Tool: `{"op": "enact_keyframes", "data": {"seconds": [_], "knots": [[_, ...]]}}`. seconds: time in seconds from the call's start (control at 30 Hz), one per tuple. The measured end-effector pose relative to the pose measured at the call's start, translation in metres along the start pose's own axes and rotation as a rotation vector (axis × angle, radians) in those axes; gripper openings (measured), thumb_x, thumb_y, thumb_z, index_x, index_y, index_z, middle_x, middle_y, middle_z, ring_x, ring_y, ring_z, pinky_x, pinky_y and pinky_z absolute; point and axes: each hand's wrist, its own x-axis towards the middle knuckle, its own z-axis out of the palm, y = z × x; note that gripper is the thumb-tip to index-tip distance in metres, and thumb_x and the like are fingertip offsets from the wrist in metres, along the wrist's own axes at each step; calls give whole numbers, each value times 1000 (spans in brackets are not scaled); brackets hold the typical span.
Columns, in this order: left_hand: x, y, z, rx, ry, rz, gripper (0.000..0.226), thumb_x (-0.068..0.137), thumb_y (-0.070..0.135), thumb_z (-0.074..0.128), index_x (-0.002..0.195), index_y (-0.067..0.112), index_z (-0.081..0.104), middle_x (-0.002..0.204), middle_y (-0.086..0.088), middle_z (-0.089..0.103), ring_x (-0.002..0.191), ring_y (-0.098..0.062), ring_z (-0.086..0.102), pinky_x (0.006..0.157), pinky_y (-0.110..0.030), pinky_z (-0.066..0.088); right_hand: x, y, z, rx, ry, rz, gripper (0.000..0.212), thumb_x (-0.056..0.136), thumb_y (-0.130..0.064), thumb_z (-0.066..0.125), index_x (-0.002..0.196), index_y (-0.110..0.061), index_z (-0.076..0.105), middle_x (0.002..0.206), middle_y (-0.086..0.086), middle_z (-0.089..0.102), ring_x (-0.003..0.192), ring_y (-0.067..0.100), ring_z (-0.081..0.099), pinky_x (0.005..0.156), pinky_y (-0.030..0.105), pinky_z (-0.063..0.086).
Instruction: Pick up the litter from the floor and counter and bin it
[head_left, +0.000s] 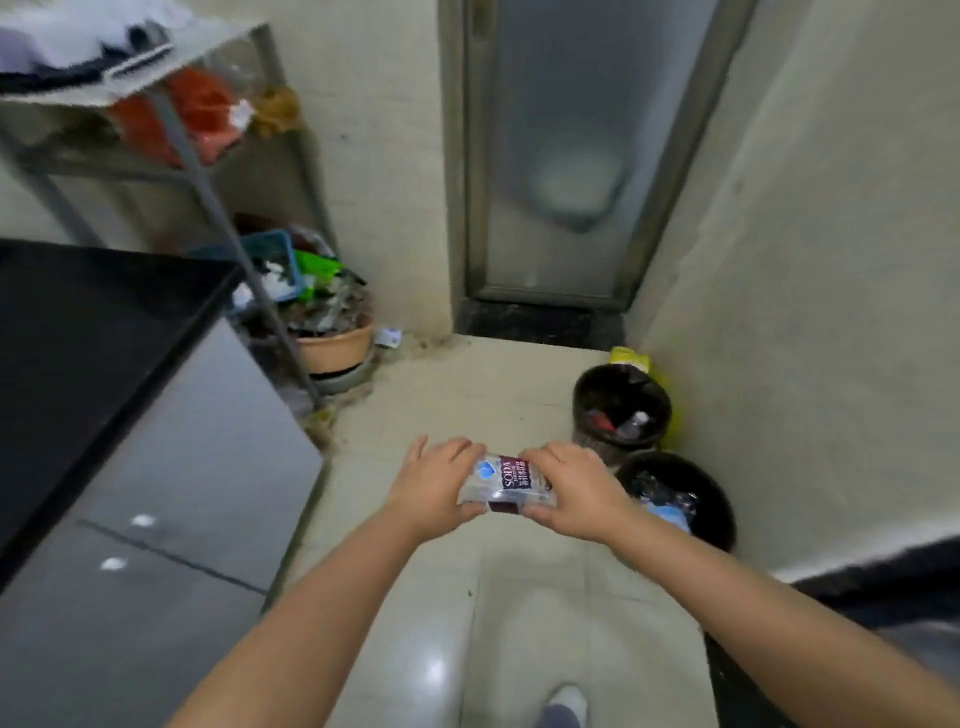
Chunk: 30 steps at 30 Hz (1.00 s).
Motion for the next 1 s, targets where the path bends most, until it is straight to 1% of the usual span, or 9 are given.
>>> {"op": "enact_keyframes", "data": {"seconds": [0.13,0.23,0.4,0.5,0.6,0.7,0.8,0.87,1.0], "knots": [[112,92,-6,19,-67,209,68,85,38,64,143,19,36,148,-1,39,133,-20,41,113,-28,28,-35,127,-16,45,-35,263,67,85,-40,59,143,-21,32,140,5,45,130,22,41,106,32,33],[175,144,-11,50,-110,347,67,82,37,68,140,19,41,142,0,45,129,-20,46,109,-29,35,-54,192,-21,184,31,479,73,80,-48,56,141,-12,37,139,10,49,127,29,47,105,37,39],[270,191,-11,125,-106,493,66,87,38,61,145,19,34,151,0,36,139,-16,34,114,-27,25,-41,261,-20,366,78,727,62,83,-40,64,134,-13,43,131,8,53,117,24,52,94,28,44],[329,189,-9,142,-105,427,66,91,34,54,149,18,25,158,-2,23,145,-19,25,118,-30,23,-5,293,-24,476,41,877,51,85,-36,64,123,-6,49,124,14,57,112,28,56,80,29,43],[395,172,-18,154,-104,372,59,94,28,48,148,17,27,158,-5,23,145,-22,23,117,-34,24,53,327,-31,590,13,1026,49,88,-36,61,119,0,51,117,15,60,102,27,58,81,33,44],[465,143,-36,164,-93,325,55,96,25,45,148,16,28,157,-6,24,145,-23,23,116,-36,25,124,358,-33,683,-7,1123,49,91,-38,55,120,2,54,104,12,60,101,26,61,73,25,37],[530,110,-58,235,-145,311,54,98,23,42,149,17,24,158,-6,20,146,-24,18,118,-36,21,194,380,-39,731,-48,1188,51,95,-38,48,127,1,48,127,16,57,120,31,55,90,30,45],[566,93,-70,264,-168,313,54,99,23,41,149,18,23,159,-5,18,147,-23,16,119,-36,19,233,393,-45,796,-7,1256,56,94,-35,50,136,1,39,138,19,48,128,33,48,104,35,41],[616,78,-84,300,-222,303,54,99,23,40,150,18,22,159,-4,18,146,-22,17,119,-36,19,284,411,-37,867,31,1325,54,97,-24,49,139,6,33,143,25,42,131,36,43,105,36,39]]}}
